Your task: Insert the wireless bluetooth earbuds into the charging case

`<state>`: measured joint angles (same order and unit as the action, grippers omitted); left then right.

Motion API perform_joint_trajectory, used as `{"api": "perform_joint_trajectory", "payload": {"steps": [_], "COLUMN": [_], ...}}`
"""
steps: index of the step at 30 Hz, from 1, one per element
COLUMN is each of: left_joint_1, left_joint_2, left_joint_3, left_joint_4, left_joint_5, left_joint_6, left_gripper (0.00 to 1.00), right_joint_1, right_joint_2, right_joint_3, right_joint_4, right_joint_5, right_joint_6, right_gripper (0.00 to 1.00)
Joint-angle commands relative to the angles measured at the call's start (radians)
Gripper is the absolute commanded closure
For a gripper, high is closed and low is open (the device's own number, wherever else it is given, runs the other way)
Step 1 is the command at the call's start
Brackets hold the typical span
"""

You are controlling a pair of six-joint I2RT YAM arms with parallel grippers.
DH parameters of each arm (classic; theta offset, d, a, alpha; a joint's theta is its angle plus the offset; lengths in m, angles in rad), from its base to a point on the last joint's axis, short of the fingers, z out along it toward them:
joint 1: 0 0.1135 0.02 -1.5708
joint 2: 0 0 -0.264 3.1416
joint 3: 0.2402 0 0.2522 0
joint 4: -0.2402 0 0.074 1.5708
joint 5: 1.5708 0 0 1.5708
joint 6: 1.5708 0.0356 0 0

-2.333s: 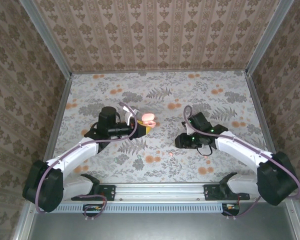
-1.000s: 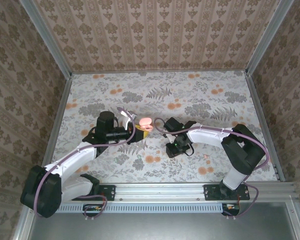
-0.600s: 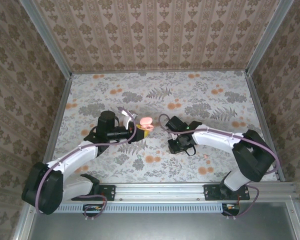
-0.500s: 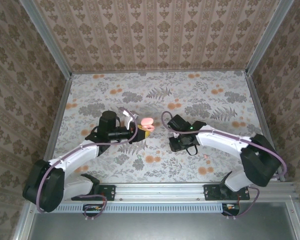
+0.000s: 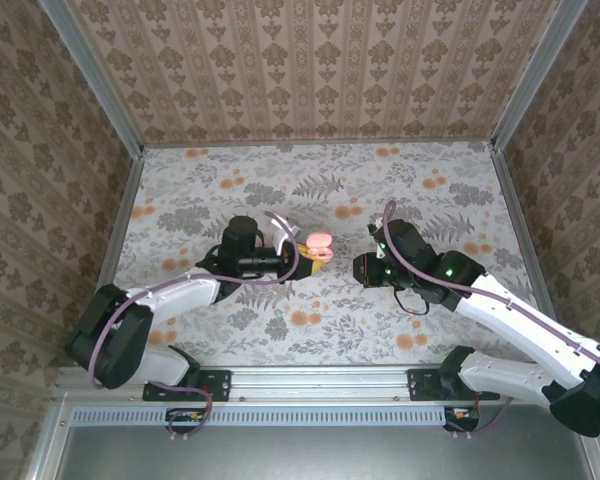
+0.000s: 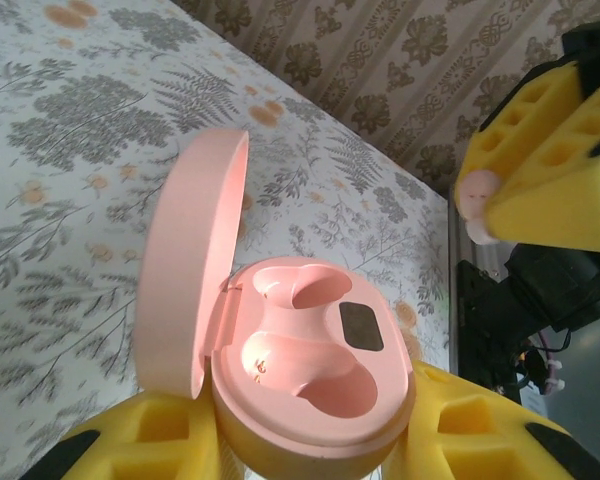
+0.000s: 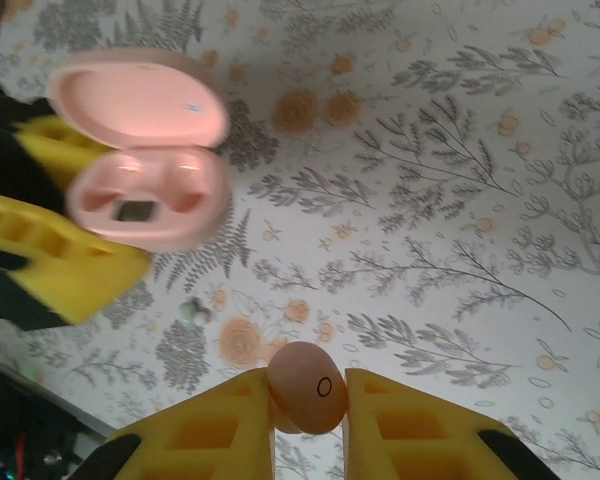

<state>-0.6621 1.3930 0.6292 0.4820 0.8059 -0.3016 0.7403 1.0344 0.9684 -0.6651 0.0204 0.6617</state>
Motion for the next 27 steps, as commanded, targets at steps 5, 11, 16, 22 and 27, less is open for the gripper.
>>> {"api": "perform_joint_trajectory", "payload": {"steps": [5, 11, 16, 22, 27], "left_joint_1": [-0.081, -0.129, -0.16, -0.172, -0.176], "left_joint_2": [0.065, 0.058, 0.035, 0.027, 0.027], "left_joint_3": [0.091, 0.101, 0.093, 0.092, 0.096], "left_joint_4": [0.09, 0.073, 0.059, 0.06, 0.061], "left_joint_5": [-0.059, -0.151, -0.232, -0.255, -0.25], "left_joint_6": [0.056, 0.111, 0.152, 0.163, 0.163], "left_gripper": [1.0, 1.0, 1.0, 1.0, 1.0], "right_joint_1": [0.014, 0.014, 0.016, 0.017, 0.017], "right_joint_2": [0.034, 0.082, 0.111, 0.133, 0.149], "right_joint_3": [0.131, 0.196, 0.211, 0.212, 0.205], "right_joint_4": [-0.048, -0.076, -0.077, -0.066, -0.048], "right_joint_5": [-0.016, 0.018, 0.03, 0.027, 0.024], "right_joint_6": [0.036, 0.021, 0.019, 0.024, 0.024], "right_gripper": [0.79, 0.79, 0.8, 0.8, 0.8]}}
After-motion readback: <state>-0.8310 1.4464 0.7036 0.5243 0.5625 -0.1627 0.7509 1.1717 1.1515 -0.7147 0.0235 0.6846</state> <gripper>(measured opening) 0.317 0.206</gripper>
